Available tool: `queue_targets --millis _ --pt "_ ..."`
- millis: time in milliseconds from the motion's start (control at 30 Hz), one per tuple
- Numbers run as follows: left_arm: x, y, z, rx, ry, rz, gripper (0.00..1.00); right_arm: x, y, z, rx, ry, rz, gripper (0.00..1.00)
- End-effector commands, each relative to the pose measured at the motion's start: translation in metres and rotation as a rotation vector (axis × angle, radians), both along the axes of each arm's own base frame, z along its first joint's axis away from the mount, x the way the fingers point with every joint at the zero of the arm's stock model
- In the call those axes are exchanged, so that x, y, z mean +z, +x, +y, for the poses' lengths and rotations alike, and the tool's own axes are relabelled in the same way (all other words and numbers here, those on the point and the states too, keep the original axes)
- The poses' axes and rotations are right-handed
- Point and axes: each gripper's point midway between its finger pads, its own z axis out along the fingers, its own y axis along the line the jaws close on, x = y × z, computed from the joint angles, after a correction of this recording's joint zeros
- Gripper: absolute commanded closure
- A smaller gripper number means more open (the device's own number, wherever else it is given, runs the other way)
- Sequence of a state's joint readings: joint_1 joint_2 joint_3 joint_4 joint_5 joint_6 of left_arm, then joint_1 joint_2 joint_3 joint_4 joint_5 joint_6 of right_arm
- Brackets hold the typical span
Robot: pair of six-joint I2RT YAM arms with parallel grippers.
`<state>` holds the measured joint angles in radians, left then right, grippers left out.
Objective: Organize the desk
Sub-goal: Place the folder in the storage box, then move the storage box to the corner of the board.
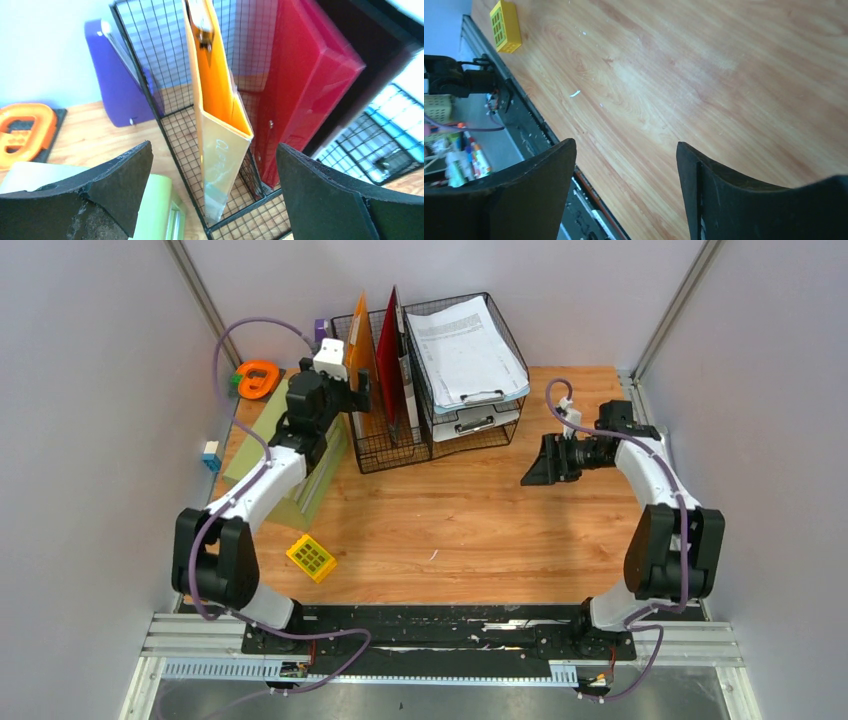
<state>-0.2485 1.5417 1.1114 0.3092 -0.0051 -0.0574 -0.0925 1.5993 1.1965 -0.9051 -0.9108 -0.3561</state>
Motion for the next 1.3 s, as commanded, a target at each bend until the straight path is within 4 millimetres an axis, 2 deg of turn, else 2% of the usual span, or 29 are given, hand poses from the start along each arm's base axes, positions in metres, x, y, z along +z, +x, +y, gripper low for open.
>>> queue_targets --millis 0,33,100,133,167,200,300,433,567,600,767,833,1000,1067,1100,1167,1267 --pt "0.067 -0.028 0.008 -0.01 0.015 -0.067 0.0 0.046 0.022 -0.008 -0.042 -0.076 -0.253 0.21" --pt "0.076 -0.033 0.015 0.016 0.025 -0.076 0.0 0.052 0.024 -0.01 -0.054 -0.09 -0.286 0.17" --pt "0.069 -0.044 0.027 0.047 0.101 -0.011 0.0 0.064 0.027 -0.015 -0.083 -0.118 -0.343 0.1" --pt "0.074 -0.047 0.031 0.06 0.12 -0.004 0.0 0.069 0.028 -0.016 -0.097 -0.129 -0.367 0.07" --pt "0.065 -0.053 0.038 0.074 0.17 0.044 0.0 0.073 0.029 -0.018 -0.108 -0.138 -0.387 0.03" --pt "0.066 -0.055 0.041 0.077 0.195 0.054 0.0 0.077 0.029 -0.019 -0.115 -0.142 -0.406 0.01" --pt "0.041 -0.069 0.049 0.046 0.326 0.146 0.0 0.085 0.028 -0.019 -0.127 -0.142 -0.436 0.0" --pt "0.003 -0.077 0.064 0.058 0.452 0.258 0.0 0.084 0.025 -0.015 -0.121 -0.123 -0.436 0.0" --pt "-0.024 -0.081 0.082 0.099 0.545 0.318 0.0 0.073 0.023 -0.014 -0.118 -0.115 -0.409 0.0" --pt "-0.027 -0.08 0.087 0.106 0.555 0.322 0.0 0.07 0.023 -0.014 -0.118 -0.116 -0.403 0.0" --pt "-0.067 -0.074 0.106 0.125 0.572 0.428 0.0 0.062 0.022 -0.013 -0.117 -0.107 -0.386 0.0" --pt "-0.076 -0.07 0.119 0.157 0.571 0.451 0.0 0.061 0.022 -0.013 -0.116 -0.103 -0.381 0.0" --pt "-0.079 -0.057 0.163 0.283 0.533 0.457 0.0 0.058 0.021 -0.013 -0.116 -0.104 -0.373 0.0" --pt "-0.08 -0.054 0.174 0.306 0.506 0.463 0.0 0.056 0.021 -0.012 -0.115 -0.102 -0.367 0.0" --pt "-0.082 -0.054 0.188 0.337 0.489 0.473 0.0 0.055 0.022 -0.012 -0.115 -0.099 -0.363 0.0" --pt "-0.082 -0.052 0.197 0.357 0.469 0.475 0.0 0.054 0.022 -0.011 -0.114 -0.093 -0.357 0.0" --pt "-0.079 -0.049 0.2 0.359 0.449 0.47 0.0 0.053 0.022 -0.011 -0.116 -0.09 -0.352 0.0"
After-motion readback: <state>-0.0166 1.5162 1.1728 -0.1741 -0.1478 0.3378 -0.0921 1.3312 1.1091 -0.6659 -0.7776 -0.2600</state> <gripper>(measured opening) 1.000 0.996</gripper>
